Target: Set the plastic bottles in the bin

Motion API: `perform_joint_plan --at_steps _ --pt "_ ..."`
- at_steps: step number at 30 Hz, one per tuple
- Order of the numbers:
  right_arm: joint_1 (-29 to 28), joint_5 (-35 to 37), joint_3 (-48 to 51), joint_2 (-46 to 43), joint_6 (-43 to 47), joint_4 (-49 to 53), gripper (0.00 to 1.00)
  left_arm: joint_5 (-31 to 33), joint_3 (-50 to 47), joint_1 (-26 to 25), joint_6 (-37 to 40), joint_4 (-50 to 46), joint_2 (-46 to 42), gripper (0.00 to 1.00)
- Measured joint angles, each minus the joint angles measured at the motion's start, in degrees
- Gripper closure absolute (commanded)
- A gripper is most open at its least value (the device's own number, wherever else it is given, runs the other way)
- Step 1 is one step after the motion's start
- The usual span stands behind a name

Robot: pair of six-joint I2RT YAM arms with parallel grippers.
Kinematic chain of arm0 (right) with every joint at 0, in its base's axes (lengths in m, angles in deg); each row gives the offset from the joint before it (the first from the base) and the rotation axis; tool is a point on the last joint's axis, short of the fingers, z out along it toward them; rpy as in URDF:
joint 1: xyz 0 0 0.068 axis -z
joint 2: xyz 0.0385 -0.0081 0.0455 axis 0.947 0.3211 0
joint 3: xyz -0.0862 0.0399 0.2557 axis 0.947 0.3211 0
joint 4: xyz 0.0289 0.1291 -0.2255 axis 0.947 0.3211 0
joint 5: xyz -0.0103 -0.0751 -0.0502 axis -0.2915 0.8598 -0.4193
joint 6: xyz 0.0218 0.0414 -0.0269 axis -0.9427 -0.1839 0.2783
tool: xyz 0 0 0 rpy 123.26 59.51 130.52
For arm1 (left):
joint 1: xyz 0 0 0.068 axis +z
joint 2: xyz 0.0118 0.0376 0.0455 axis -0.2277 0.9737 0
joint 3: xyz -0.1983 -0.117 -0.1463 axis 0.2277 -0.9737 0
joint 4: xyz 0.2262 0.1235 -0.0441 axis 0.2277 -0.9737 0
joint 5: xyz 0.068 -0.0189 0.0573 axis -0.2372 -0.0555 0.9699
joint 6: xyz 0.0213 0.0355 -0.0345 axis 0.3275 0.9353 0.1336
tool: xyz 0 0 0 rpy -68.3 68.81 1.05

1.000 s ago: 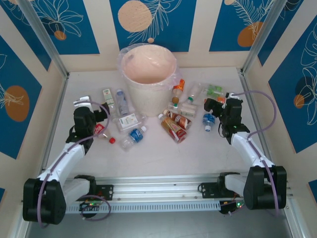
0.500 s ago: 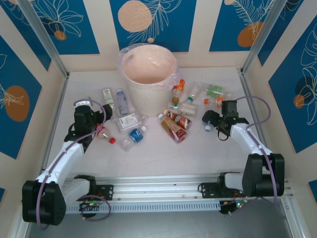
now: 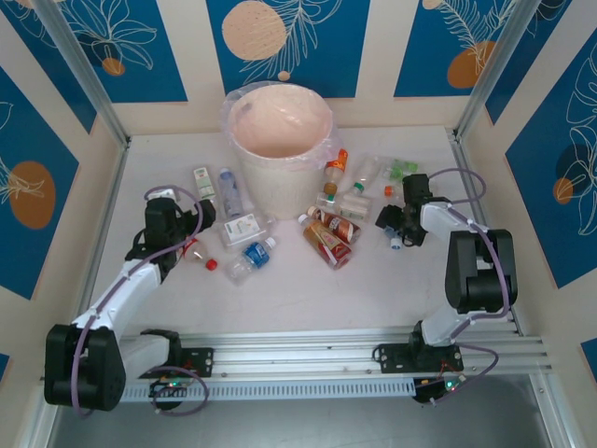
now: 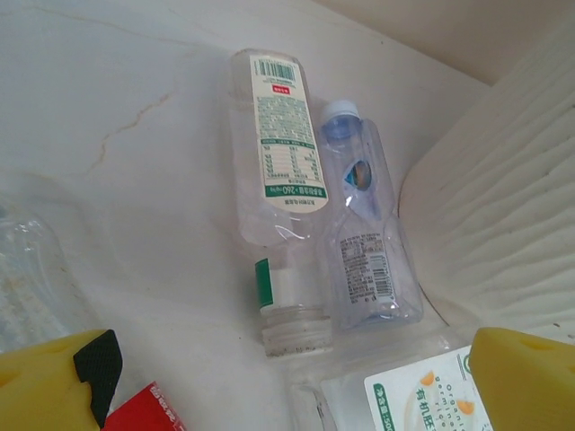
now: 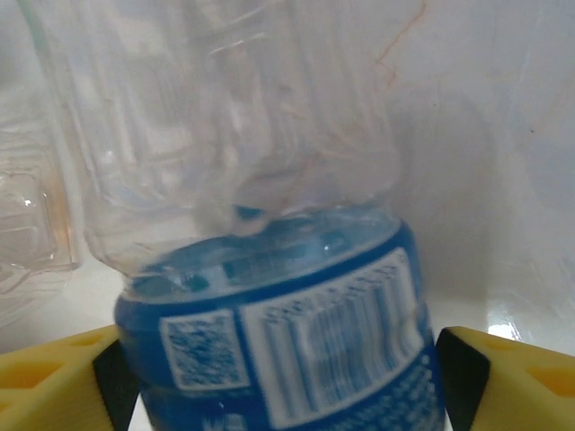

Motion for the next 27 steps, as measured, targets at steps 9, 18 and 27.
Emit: perform_joint_plan --at_steps 9,18,27 --pt "-0.02 1.81 -1.88 1.01 -0.13 1.11 0.38 -6.71 0.28 0.02 -1.4 0.22 0.55 0.0" --pt "-0.79 3.15 6.8 -13.44 -0.28 -2.71 0.48 -14.38 2.01 -1.62 -4.22 0.37 -1.03 0.0" --pt "-4.9 -5.57 8.83 -33.68 3.13 -10.56 0.47 -14.45 4.52 -3.96 -8.79 -0.04 -1.05 0.0"
